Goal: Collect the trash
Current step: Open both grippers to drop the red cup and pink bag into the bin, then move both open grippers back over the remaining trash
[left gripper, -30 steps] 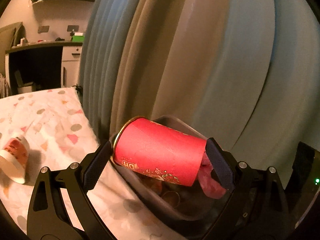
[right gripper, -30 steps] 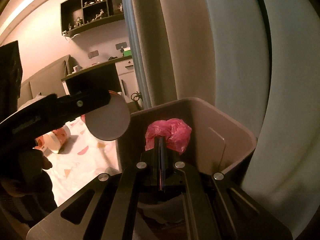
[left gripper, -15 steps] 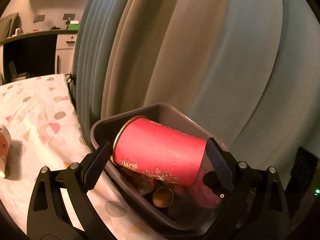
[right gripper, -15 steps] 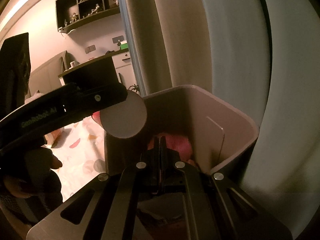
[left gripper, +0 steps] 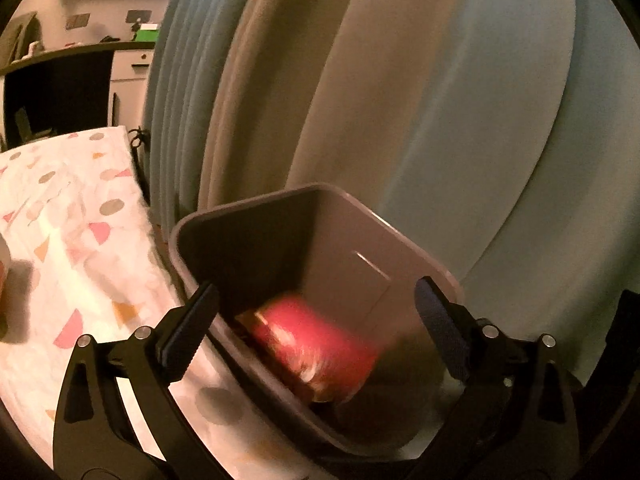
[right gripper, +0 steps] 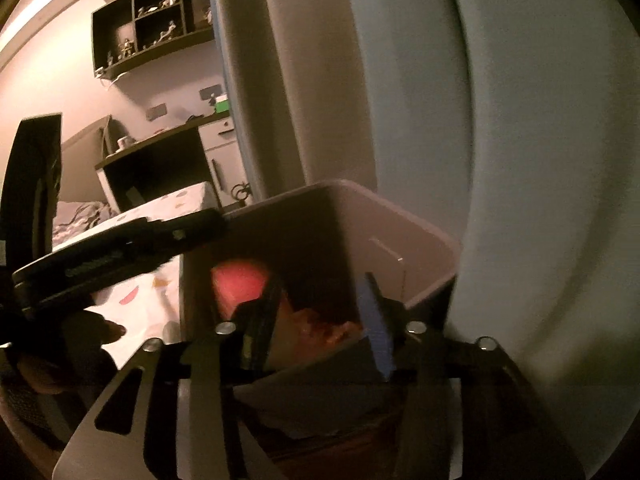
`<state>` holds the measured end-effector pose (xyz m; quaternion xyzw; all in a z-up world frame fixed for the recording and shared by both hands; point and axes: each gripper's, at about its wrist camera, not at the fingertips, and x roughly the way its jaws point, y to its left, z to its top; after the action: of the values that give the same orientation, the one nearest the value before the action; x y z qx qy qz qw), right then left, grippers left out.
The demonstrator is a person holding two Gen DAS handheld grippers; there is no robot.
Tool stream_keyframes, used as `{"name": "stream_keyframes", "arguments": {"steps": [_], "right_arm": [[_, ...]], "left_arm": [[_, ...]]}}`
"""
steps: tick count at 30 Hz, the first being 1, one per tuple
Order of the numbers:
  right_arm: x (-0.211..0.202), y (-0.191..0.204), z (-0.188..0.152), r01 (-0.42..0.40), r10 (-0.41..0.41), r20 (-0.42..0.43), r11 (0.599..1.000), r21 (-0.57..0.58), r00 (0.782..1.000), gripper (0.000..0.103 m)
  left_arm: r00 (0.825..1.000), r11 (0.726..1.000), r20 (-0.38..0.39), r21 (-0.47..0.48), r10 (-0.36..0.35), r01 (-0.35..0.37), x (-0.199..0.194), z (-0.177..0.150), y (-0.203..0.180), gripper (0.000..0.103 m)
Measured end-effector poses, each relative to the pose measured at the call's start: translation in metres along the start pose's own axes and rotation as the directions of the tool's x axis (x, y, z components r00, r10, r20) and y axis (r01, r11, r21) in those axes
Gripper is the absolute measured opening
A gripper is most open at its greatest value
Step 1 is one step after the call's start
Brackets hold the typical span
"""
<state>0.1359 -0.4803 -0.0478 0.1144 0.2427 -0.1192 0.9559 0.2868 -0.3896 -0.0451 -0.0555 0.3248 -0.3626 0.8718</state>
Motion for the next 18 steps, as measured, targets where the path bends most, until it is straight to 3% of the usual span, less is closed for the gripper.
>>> {"name": "stream_keyframes", "arguments": {"steps": [3, 10, 13, 18], "right_arm": [[-0.01, 0.0, 0.002, 0.024, -0.024, 0.027, 1.0, -0.007, 0.999, 0.052], [-0.04, 0.021, 0.006, 0.018, -0.015, 0.111, 1.0, -0.025, 0.994, 0.081], [-0.05, 0.038, 0.005, -0.012, 0.017, 0.129, 0.999, -0.045, 0.992, 0.087], [-0.063, 0.078, 0.0, -0.082, 0.094, 0.134, 0.992, -0.093, 0.987, 0.088]], "left_arm": [[1.0, 0.999, 0.003, -0.014, 0.03, -0.03, -0.014, 0.0, 0.006, 0.097], [0.981, 0.982, 0.082, -0.082, 0.178, -0.172, -0.085, -0.011, 0.031, 0.097], [0.956, 0.959, 0.105, -0.101, 0.275, -0.265, -0.123, -0.022, 0.045, 0.097], [0.912, 0.916, 0.127, -0.15, 0.391, -0.372, -0.181, -0.038, 0.072, 0.097]]}}
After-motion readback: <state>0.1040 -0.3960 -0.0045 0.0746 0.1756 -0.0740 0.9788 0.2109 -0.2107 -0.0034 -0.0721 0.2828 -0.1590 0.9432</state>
